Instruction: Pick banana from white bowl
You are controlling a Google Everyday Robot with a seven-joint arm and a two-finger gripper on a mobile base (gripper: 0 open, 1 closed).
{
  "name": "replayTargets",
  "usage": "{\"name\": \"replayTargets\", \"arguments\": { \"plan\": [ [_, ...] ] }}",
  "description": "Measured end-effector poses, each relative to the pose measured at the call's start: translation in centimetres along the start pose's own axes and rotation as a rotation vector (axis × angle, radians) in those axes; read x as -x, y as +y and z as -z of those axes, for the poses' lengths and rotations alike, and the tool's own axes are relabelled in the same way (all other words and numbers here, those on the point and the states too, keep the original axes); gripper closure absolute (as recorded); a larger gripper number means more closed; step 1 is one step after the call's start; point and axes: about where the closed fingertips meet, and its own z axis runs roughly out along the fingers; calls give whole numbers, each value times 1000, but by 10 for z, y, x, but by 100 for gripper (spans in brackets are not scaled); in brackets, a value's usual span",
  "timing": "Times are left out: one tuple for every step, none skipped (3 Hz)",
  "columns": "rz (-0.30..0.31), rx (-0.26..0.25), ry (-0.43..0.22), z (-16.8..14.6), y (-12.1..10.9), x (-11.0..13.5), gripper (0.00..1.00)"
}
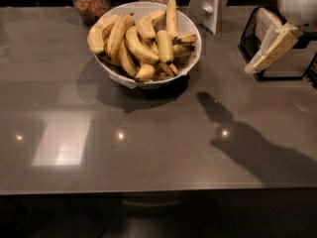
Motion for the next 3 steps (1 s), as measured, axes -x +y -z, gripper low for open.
{"name": "replayTargets", "arguments": {
  "plan": [
    [72,-17,-33,-17,-4,3,0],
    [185,-37,-92,-48,-14,8,0],
    [266,-44,-129,-74,-21,9,2]
  ]
}}
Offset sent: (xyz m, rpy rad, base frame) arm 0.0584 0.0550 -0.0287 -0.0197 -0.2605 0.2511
